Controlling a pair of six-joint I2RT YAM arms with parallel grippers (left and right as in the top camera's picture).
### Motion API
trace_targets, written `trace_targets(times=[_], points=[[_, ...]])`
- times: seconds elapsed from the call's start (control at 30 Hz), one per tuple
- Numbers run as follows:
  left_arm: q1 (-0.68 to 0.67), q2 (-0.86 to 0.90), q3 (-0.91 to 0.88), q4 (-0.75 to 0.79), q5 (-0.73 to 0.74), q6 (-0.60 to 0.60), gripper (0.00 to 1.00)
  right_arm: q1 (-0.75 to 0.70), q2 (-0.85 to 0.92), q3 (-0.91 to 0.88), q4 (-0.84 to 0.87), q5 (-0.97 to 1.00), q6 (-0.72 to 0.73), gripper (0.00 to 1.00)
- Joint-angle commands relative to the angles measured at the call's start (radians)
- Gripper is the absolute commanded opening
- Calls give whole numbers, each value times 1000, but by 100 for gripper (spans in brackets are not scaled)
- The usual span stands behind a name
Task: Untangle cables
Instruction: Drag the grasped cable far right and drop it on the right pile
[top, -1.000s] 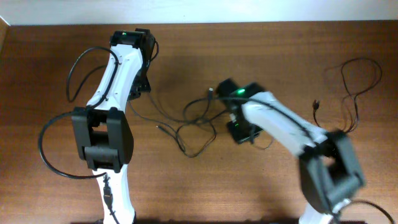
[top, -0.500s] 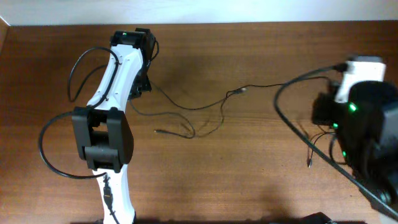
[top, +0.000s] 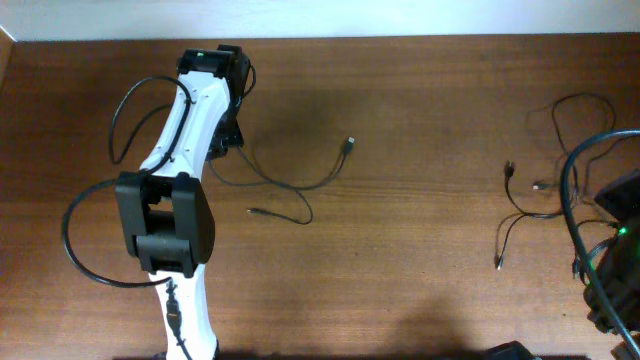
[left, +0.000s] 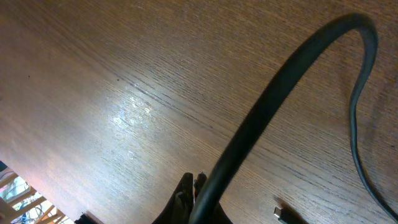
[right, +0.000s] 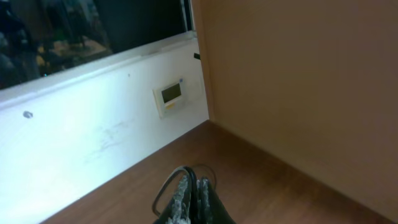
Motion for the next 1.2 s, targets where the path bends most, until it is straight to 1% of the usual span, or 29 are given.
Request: trace_targets(times=[0.0,0.17,0.23,0.27,0.37,0.43,0.47,0.57,0.6,0.73,0.77,0.83,0.9,0.93,0.97,1.03,1.07,1.13,1.17], points=[[2,5,-3,-1,-6,-13,0,-5,25,9,-14,22,5,4],[2,5,-3,-1,-6,-13,0,-6,98,9,-31,-10,-5,4],[2,5,-3,-2,-6,-13,0,-11,141,9,-30,-19,-39,4],[2,5,-3,-2,-6,-12,0,-38,172,9,-28,-73,-77,4],[2,5,-3,-2,-6,-12,0,-174,250,9,-34,-282,-101,4],[2,5,-3,-2,-3,-12,0,-338,327,9,-51,-565,-109,4],[2,5,-3,-2,-3,-12,0,-382,352,9,-61,-641,-119,4],[2,5,-3,-1,-3,-13,0,-562,491,9,-122,-906,-127,4],[2,5,-3,1,4,-12,0,-620,570,9,-154,-978,-127,4],[1,5,-3,11,39,-12,0,-694,782,9,-183,-1005,-127,4],[2,5,-3,13,39,-12,0,-700,835,9,-184,-1009,-127,19],[2,5,-3,15,40,-12,0,-703,915,9,-187,-1023,-127,65],[2,5,-3,18,63,-11,0,-703,943,9,-187,-1054,-127,77],[2,5,-3,22,80,-8,0,-703,930,14,-193,-1101,-128,92],[1,5,-3,26,102,-4,0,-703,893,34,-217,-1118,-152,100],[1,5,-3,35,146,16,0,-701,839,57,-243,-1140,-199,99],[2,5,-3,51,199,52,0,-701,803,64,-254,-1226,-256,99],[1,5,-3,75,290,63,0,-701,755,63,-266,-1502,-430,99],[-1,5,-3,87,338,64,0,-701,748,63,-276,-1606,-476,99]])
